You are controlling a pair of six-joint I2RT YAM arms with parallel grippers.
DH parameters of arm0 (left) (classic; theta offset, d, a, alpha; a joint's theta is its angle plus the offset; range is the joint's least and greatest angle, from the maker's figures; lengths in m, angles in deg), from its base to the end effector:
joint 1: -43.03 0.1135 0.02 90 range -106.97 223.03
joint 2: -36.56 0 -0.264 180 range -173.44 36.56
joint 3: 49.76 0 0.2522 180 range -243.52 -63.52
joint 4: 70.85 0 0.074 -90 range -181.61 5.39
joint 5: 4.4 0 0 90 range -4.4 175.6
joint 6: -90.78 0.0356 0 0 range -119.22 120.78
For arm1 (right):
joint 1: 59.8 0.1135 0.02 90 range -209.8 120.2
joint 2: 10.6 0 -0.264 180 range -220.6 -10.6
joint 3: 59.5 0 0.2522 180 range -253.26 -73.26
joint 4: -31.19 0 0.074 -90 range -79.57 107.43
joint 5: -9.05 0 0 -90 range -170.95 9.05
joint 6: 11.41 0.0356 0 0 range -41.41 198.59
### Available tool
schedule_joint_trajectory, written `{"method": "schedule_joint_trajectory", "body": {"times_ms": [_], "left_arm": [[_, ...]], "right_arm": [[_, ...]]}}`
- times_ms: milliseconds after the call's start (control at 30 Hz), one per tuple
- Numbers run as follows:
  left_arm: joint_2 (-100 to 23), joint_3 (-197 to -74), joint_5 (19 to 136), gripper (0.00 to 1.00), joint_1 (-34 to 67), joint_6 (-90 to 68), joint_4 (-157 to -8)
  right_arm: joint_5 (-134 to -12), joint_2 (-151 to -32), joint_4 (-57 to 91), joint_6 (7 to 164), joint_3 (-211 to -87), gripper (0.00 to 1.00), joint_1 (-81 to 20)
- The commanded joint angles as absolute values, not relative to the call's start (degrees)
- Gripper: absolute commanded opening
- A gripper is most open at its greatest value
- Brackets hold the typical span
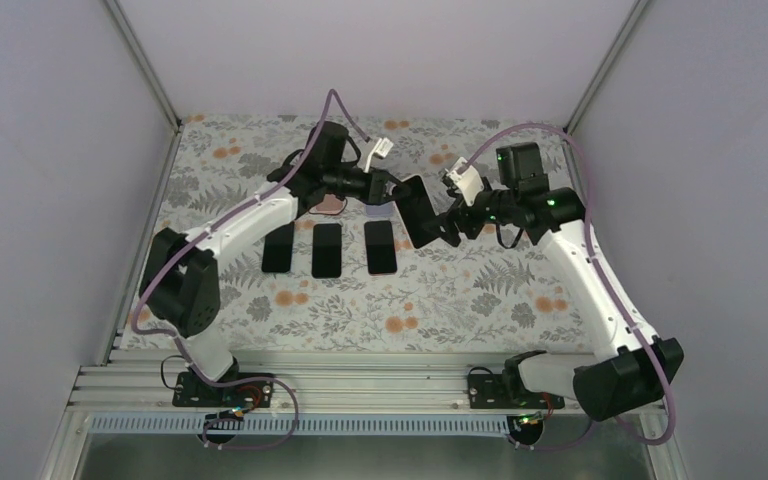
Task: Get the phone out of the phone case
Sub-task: Adjust the phone.
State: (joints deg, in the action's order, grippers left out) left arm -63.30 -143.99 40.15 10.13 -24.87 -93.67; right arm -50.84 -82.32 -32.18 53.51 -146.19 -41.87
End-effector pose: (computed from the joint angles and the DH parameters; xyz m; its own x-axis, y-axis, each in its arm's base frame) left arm 0.3248 -0.2403 0.3017 -0.7532 0.1256 -0.6456 0.6446 0.3362 -0.6866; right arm 0.2328 0.0941 0.3510 -0.3972 -0.5139 -0.7603 -0.8298 0.5550 0.0583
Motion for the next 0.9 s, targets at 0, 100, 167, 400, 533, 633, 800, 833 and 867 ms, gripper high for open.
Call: {"method": "schedule_joint_trajectory", "body": {"times_ms": [0,100,167,400,533,633,800,833,867], "left_arm": [[-56.3,-147.3,34.0,0.03,9.8,-11.3,-98.6],[-52.7,-146.9,32.7,0.02,9.8,-5.7,-100.2],[-50.6,-147.1,31.5,0.02,9.8,-1.9,-102.1],[-47.3,-150.5,25.4,0.02,9.0,12.1,-113.9],[-49.2,-154.5,27.0,0.02,7.1,18.9,-121.9],[-50.7,-156.9,27.6,0.02,5.6,20.8,-124.9],[-51.6,-157.6,30.1,0.02,3.1,24.1,-126.8],[-52.1,-158.2,30.3,0.02,2.6,24.6,-127.6],[-52.6,-159.0,30.5,0.02,2.3,24.9,-128.5]], "right_arm": [[-43.9,-81.4,-39.3,50.1,-150.9,0.98,-41.7],[-40.6,-81.2,-41.1,49.1,-152.1,0.97,-42.4],[-38.5,-80.9,-41.2,48.7,-152.2,0.96,-42.4],[-31.9,-81.2,-44.8,45.5,-153.7,0.85,-42.1],[-29.4,-81.5,-45.0,45.5,-153.5,0.73,-41.2],[-28.7,-82.1,-45.5,45.6,-154.7,0.65,-40.4],[-27.9,-82.1,-45.9,45.7,-154.0,0.52,-39.3],[-28.0,-82.2,-46.0,45.7,-153.8,0.48,-39.1],[-28.1,-82.2,-46.0,45.7,-153.6,0.45,-38.9]]}}
